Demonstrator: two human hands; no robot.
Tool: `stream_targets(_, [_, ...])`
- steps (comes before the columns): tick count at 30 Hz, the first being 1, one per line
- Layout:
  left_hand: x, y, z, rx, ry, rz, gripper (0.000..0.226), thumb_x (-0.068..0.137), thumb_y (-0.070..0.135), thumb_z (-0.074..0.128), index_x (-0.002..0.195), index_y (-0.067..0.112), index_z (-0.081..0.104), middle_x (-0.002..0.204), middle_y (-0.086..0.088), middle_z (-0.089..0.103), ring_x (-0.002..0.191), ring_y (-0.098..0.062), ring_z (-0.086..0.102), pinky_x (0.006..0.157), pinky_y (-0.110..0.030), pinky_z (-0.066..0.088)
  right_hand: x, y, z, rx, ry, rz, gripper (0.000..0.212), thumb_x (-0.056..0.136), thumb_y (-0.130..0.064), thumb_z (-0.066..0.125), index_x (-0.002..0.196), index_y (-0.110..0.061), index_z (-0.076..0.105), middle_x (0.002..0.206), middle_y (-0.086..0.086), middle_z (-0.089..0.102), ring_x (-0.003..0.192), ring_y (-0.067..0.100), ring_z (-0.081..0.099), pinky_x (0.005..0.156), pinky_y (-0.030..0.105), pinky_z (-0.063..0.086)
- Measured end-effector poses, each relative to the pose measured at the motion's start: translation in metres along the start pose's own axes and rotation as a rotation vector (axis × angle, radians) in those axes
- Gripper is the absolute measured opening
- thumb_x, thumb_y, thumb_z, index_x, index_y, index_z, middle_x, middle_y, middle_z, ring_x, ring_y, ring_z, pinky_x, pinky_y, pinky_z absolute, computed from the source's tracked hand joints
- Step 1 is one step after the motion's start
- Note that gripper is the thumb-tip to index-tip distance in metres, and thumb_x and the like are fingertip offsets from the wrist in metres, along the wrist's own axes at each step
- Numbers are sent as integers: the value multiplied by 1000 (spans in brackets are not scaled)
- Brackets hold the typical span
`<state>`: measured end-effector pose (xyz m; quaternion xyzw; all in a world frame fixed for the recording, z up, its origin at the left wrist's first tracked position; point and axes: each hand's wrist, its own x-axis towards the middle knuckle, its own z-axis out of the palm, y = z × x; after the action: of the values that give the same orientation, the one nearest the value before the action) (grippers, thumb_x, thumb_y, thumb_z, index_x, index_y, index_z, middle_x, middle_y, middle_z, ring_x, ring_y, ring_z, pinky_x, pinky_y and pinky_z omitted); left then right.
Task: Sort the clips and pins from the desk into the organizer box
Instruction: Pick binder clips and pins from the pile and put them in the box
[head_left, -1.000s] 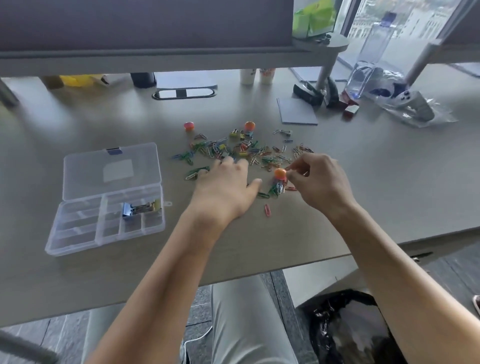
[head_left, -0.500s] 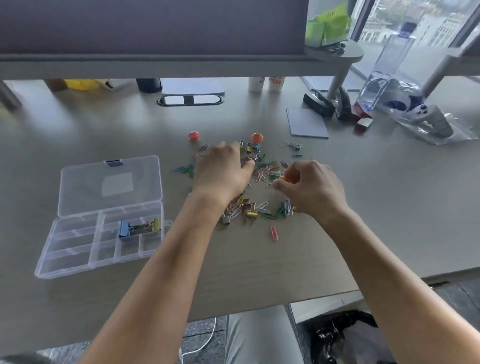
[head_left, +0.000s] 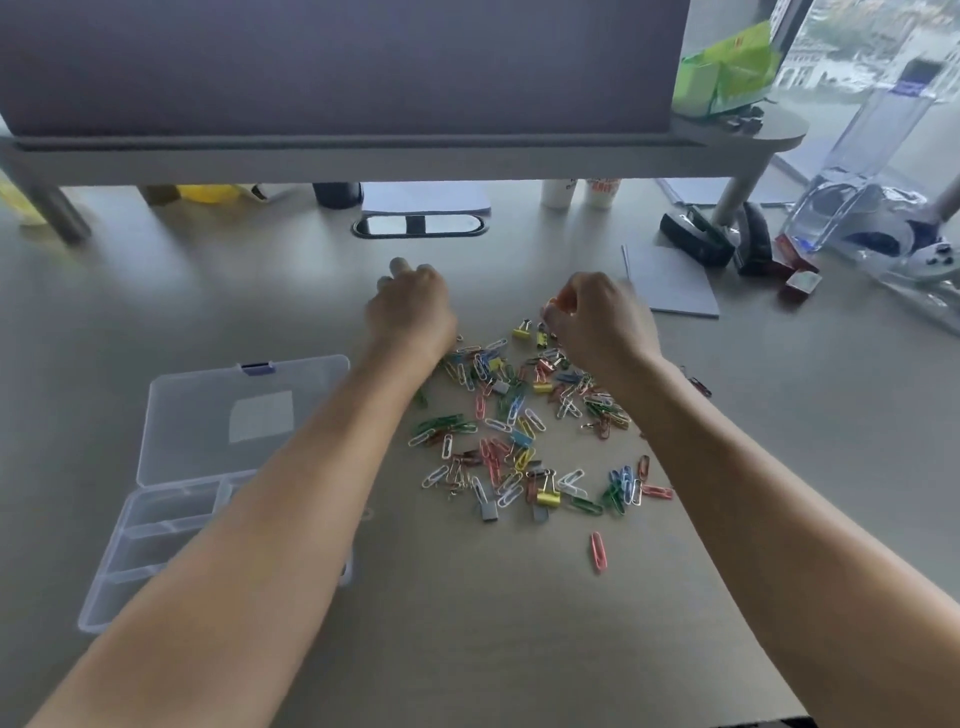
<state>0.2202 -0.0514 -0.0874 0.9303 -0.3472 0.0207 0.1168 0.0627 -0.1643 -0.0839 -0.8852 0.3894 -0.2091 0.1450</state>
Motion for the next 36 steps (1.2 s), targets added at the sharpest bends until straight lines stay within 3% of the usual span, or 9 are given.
stream_targets(7, [21,-7,12,52,0,13,24,91,10,56,113,2,62,118,-20,60,112,-41,57,80,-41,46,24,2,23,-208,38,-82,18,94,-27,65,102,-11,68,95,10,69,83,32,66,74,44,58])
stream_targets(15, [17,-5,13,27,25,71,11,89,4,56,97,2,63,108,-21,63,103,-41,60,72,-39,43,28,7,30,-180,-23,-129,17,92,-21,71,100,-7,72,94,14,71,83,34,68,71,43,59])
stream_targets(19, [10,-1,9,-7,35,87,12,87,5,59,79,10,51,99,-18,65,93,-40,61,68,-37,42,29,9,28,-129,-32,-100,18,90,-18,71,105,-8,74,99,15,73,87,36,68,75,42,59])
stream_targets(23, [5,1,9,-41,44,101,3,88,8,58,87,7,61,102,-16,64,93,-39,62,68,-35,41,26,11,27,-146,-15,-97,26,88,-14,69,114,-11,72,106,12,74,94,35,69,80,42,59])
stream_targets(28, [6,-1,13,-98,88,116,16,91,16,59,98,4,68,107,-16,65,95,-38,62,72,-36,45,27,7,24,-127,48,-128,23,91,-24,69,111,-13,72,106,8,72,91,29,69,78,39,58])
stream_targets(32, [7,-2,10,-123,109,114,19,92,20,59,99,6,69,108,-15,65,96,-38,62,73,-36,46,33,-4,26,11,-22,-154,24,89,-23,74,109,-10,73,105,7,70,88,23,65,75,33,53])
stream_targets(36, [6,-8,6,-127,116,110,17,92,20,59,97,7,69,106,-14,65,93,-37,62,70,-34,43,38,-19,31,39,-65,-166,19,88,-24,74,100,-9,74,104,12,69,91,30,65,76,36,53])
